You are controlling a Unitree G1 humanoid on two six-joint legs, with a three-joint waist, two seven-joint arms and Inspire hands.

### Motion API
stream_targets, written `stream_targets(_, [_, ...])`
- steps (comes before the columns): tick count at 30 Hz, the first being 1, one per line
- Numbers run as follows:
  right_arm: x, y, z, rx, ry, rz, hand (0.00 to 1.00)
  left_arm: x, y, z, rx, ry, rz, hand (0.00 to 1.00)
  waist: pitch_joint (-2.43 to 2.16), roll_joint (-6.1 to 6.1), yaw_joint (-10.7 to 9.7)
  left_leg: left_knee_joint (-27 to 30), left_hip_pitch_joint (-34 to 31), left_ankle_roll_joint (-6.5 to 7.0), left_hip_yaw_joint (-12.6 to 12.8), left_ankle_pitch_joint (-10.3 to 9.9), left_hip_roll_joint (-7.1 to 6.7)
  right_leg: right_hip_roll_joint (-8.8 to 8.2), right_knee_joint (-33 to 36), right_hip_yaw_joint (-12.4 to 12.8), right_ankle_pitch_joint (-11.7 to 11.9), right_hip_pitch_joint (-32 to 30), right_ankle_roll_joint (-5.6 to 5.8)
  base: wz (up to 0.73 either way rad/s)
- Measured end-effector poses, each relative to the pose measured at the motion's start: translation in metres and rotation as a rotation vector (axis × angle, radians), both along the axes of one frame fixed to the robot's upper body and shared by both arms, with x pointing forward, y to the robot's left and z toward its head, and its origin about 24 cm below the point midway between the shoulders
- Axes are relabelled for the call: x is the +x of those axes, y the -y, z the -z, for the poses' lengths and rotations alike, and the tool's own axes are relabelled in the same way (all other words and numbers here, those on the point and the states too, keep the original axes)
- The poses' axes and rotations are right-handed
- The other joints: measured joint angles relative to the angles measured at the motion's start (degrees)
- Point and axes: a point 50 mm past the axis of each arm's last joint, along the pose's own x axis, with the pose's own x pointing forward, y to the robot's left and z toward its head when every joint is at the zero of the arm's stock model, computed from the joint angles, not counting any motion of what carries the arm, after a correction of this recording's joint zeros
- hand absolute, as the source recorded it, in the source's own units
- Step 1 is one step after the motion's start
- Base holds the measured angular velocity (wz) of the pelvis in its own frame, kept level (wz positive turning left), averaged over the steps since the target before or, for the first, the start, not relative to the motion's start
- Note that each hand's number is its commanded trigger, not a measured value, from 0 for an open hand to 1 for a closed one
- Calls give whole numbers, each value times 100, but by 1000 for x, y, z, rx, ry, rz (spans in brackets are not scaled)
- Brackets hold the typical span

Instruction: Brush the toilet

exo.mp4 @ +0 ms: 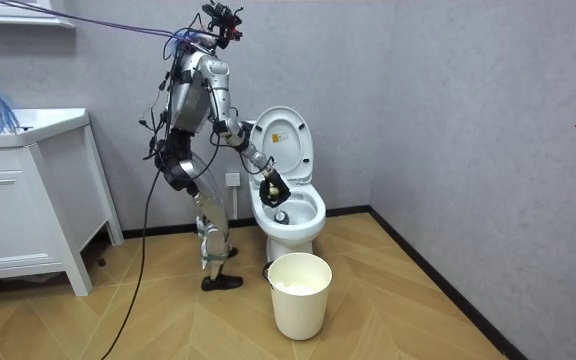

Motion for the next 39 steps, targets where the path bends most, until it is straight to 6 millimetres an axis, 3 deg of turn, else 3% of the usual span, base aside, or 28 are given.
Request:
stream_targets(1, [-3, -1, 2, 7, -16, -2, 100, -4, -3, 5, -3, -24, -9, 0, -21, -44, -4, -16, 90, -19, -1, -14, -6, -5, -7, 5, -23, 88, 15, 4])
stream_targets(5, [-11, -1, 9, 8, -59, 1, 100, -11, -13, 17, -18, -77, -53, 0, -9, -88, -15, -123, 409, -6, -5, -56, -12, -9, -88, -32, -81, 428, 95, 6])
stream_targets(8, [-18, 2, 12, 19, -74, 8, 100, -15, -23, 20, -58, -93, -107, 0, -3, -186, -16, -251, 625, 28, -6, -70, -76, -58, -94, -30, -129, 583, 123, 5])
stream_targets(12, [-40, 14, 27, 56, -124, 37, 100, -33, -37, 38, -73, -177, -165, 0, -16, -290, -38, -389, 975, 30, -28, -71, -102, -59, -289, -81, -167, 964, 167, 9])
stream_targets(17, [-70, 24, 45, 99, -166, 99, 100, -64, -48, 62, -72, -310, -204, 0, -17, -313, -62, -520, 1444, 68, -48, -147, -143, -47, -563, -114, -200, 1529, 220, 8])
stream_targets(23, [-110, 28, 61, 137, -226, 164, 100, -104, -47, 80, -119, -443, -219, 0, -53, -365, -71, -930, 2259, 132, -53, -239, -303, -137, -845, -100, -341, 2307, 384, 11])
stream_targets(30, [-152, 26, 69, 183, -285, 218, 100, -144, -48, 94, -171, -603, -258, 0, -154, -396, 0, -1077, 3133, 166, -46, -421, -380, -115, -1411, -144, -419, 3391, 525, 5])
stream_targets(39, [-168, 27, 72, 220, -319, 289, 100, -184, -54, 115, -310, -779, -393, 0, -169, -415, 104, -1417, 3863, 179, 10, -467, -420, -109, -1721, -89, -449, 4036, 587, -3])
